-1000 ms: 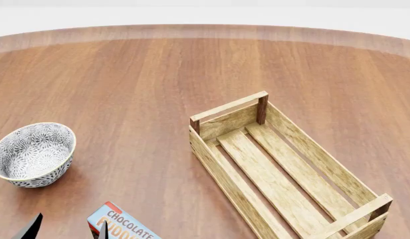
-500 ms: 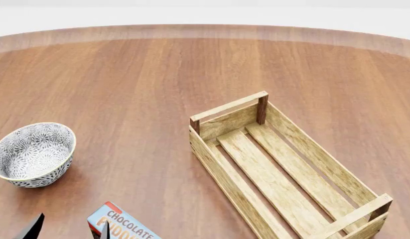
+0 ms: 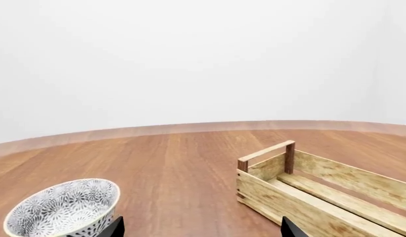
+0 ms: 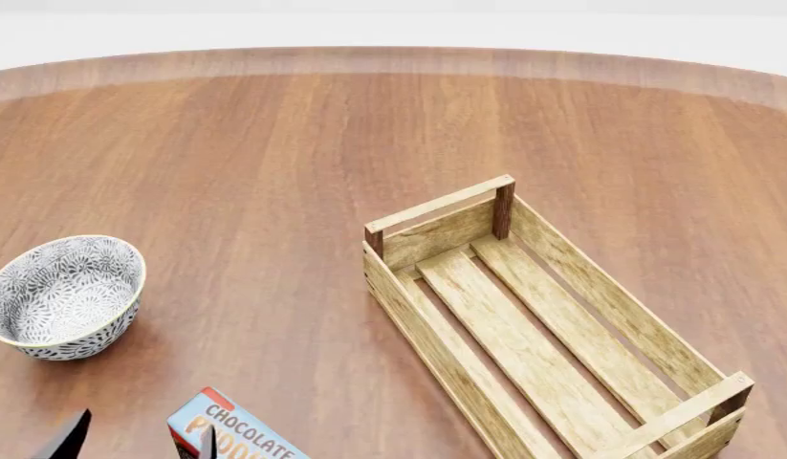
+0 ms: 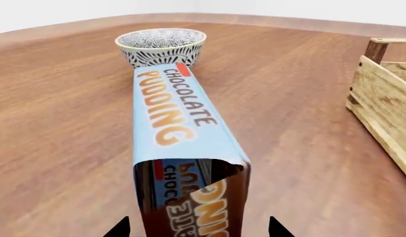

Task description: Pick up the chocolate pudding and put it in the tray.

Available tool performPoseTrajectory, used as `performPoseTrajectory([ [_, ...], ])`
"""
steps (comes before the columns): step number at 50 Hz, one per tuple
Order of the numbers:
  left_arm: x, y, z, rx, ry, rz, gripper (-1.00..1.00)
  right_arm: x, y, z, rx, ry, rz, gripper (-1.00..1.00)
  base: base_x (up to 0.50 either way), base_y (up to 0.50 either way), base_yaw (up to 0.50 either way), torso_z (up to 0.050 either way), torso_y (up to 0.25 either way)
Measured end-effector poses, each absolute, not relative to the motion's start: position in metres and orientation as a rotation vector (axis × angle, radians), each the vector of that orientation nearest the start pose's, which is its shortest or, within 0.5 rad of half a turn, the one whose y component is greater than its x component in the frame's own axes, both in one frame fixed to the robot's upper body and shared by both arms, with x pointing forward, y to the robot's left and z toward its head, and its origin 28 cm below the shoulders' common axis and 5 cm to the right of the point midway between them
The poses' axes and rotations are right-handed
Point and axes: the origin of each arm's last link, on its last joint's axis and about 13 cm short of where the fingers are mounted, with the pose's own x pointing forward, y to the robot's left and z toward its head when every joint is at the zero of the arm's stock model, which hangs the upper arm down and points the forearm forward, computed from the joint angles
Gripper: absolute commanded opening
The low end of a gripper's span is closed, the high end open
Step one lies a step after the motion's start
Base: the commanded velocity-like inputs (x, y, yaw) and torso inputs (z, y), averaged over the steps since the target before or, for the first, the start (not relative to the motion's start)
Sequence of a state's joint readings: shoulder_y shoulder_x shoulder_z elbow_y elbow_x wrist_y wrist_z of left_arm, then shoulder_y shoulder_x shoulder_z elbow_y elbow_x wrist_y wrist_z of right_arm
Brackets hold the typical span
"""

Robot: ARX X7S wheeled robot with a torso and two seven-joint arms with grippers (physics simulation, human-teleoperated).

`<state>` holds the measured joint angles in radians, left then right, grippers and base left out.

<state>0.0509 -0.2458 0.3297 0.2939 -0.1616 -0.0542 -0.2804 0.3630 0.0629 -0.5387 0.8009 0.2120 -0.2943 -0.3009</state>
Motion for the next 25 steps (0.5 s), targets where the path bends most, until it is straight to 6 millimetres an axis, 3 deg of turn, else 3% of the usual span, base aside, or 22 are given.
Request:
performPoseTrajectory([
  [20,0.1877,0.1848,0.0513,0.02,-0.118,-0.104,1.0,0.2548,-0.0478,-0.0541,-0.054,0.213,0.687,1.0,0.0,0.0,0.0,0.0,0.0],
  [21,0.1877,0.1848,0.0513,0.02,-0.118,-0.105,1.0,0.255,-0.0476,-0.0542,-0.054,0.213,0.687,-1.0,0.0,0.0,0.0,0.0,0.0],
  [25,0.1874,0.1847,0.0512,0.02,-0.118,-0.105,1.0,0.2552,-0.0476,-0.0542,-0.044,0.215,0.685,-1.0,0.0,0.0,0.0,0.0,0.0],
])
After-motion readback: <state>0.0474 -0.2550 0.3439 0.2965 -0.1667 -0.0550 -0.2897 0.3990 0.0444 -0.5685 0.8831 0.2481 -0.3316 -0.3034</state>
